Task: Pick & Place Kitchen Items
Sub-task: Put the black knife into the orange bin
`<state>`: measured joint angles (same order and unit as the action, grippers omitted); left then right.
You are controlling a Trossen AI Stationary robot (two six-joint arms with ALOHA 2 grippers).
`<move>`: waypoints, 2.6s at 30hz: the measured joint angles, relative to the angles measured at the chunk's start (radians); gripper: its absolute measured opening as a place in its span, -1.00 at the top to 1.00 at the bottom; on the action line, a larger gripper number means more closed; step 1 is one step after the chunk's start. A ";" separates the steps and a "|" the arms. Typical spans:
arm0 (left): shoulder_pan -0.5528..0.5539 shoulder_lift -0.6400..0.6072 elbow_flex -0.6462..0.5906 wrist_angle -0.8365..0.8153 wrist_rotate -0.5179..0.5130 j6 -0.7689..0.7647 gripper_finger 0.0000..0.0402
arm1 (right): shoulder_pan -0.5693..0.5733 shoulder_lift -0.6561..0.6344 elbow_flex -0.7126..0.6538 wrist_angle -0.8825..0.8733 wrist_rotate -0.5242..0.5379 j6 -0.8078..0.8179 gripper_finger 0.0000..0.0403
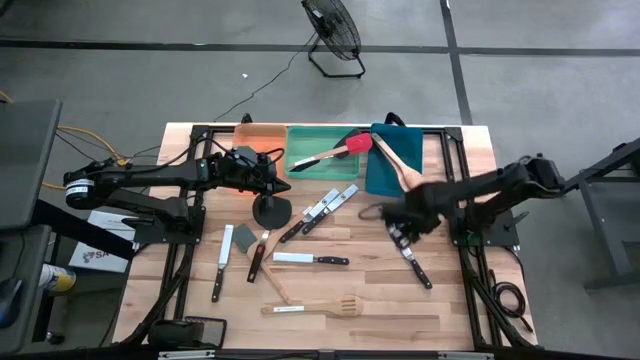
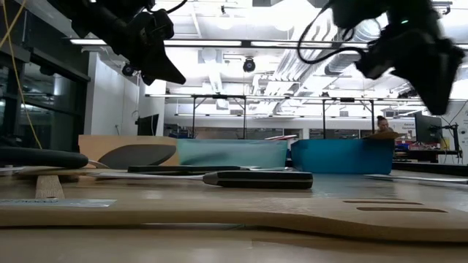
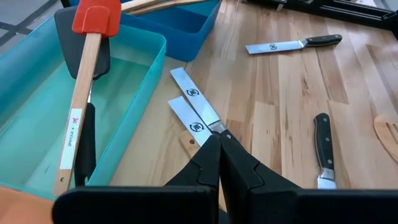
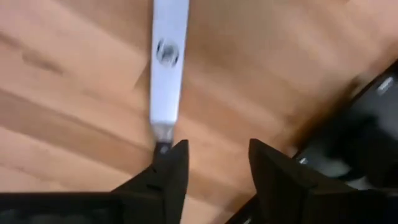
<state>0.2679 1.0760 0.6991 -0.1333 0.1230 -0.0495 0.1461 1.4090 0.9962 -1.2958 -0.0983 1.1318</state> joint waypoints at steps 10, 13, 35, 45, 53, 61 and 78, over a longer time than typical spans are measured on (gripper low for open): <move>0.000 0.000 0.000 0.000 0.000 0.000 0.99 | 0.281 0.024 -0.016 0.176 0.016 0.362 -0.07; 0.000 0.000 0.000 0.000 0.000 0.001 0.99 | 0.328 0.060 -0.016 0.175 0.039 0.437 -0.06; 0.000 0.000 -0.001 -0.004 0.000 0.004 0.99 | 0.329 0.296 -0.038 0.265 -0.043 0.416 -0.06; 0.000 0.000 -0.001 -0.004 0.001 0.003 0.99 | 0.322 0.282 -0.169 0.447 -0.077 0.365 -0.05; 0.000 0.000 -0.001 -0.004 0.001 0.003 0.99 | 0.280 0.286 -0.173 0.465 -0.088 0.273 0.20; 0.000 0.000 -0.001 -0.004 0.001 -0.006 0.99 | 0.251 0.287 -0.173 0.472 -0.099 0.224 0.65; 0.000 0.000 -0.001 -0.003 0.001 -0.008 0.99 | 0.280 0.094 -0.179 0.538 0.111 0.178 0.65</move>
<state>0.2676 1.0756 0.6983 -0.1365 0.1238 -0.0574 0.4264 1.5028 0.8171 -0.7576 0.0131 1.3095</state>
